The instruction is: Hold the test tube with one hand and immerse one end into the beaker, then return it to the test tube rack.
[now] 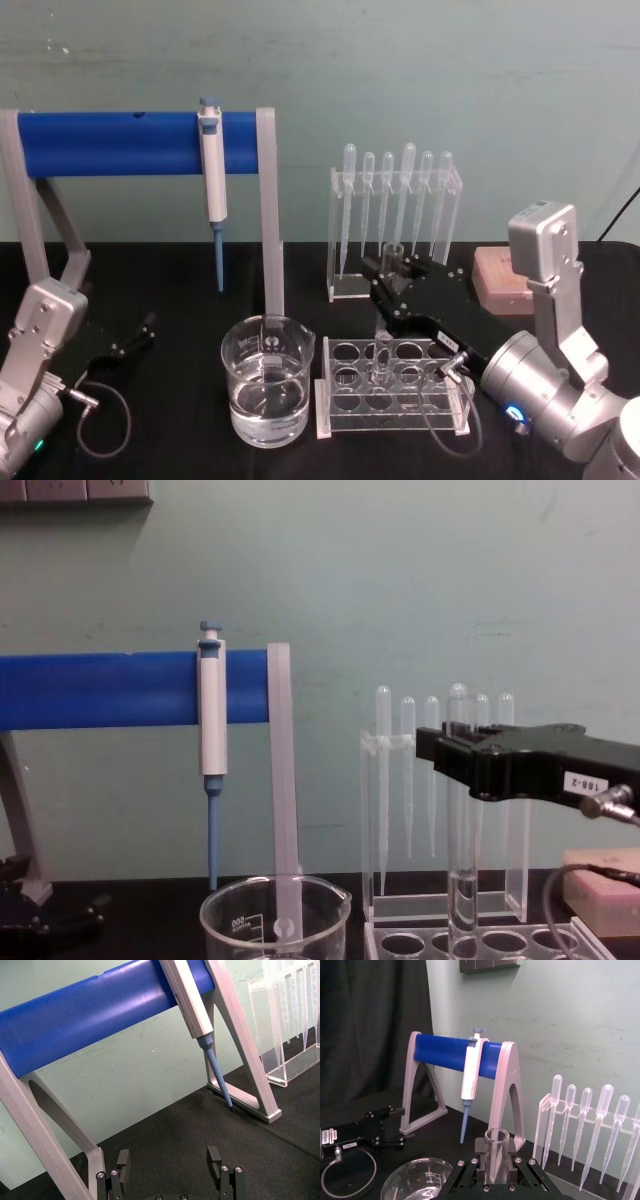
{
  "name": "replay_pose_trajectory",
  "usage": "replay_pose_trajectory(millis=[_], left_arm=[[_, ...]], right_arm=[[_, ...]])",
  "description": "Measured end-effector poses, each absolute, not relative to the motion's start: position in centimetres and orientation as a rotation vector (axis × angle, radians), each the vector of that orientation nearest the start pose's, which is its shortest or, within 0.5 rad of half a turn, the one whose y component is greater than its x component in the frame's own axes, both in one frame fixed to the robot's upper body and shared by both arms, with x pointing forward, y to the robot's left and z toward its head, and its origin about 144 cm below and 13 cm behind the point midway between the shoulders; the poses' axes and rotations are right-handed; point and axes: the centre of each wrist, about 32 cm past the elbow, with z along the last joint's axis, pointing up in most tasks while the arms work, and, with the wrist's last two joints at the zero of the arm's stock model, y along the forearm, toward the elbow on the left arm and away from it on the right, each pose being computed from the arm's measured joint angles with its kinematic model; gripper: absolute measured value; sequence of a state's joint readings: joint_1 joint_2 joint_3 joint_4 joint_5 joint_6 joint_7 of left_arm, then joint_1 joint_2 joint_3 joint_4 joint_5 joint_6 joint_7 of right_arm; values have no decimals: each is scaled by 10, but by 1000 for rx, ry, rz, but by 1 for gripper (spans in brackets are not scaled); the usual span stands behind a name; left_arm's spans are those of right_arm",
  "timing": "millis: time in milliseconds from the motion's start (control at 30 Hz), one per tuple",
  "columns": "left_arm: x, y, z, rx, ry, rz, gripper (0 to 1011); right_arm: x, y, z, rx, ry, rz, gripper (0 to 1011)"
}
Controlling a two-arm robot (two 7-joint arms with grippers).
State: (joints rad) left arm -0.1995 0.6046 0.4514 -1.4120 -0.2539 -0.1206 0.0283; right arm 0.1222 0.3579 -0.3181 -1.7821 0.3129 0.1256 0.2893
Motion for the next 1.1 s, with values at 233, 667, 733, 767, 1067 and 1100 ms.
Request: replay_pose_trajectory(millis=[233,667,733,767,1067,1100], left_arm=[[489,310,1140,304,-285,1248,1000],[489,310,1140,305,-285,1248,1000],[489,310,1140,304,-285,1248,1000],[489,310,1140,304,-285,1248,1000],[489,310,1140,304,-285,1248,1000],[489,310,1140,304,-285,1248,1000]], right_arm=[[469,-212,1219,0,-100,-920,230],[470,-213,1204,-10,-67,-934,230],[470,-213,1202,-10,-63,-936,230],[470,-213,1202,-10,-62,-937,230],[469,-213,1197,-14,-48,-942,230],[469,-213,1196,-15,-47,-943,230]])
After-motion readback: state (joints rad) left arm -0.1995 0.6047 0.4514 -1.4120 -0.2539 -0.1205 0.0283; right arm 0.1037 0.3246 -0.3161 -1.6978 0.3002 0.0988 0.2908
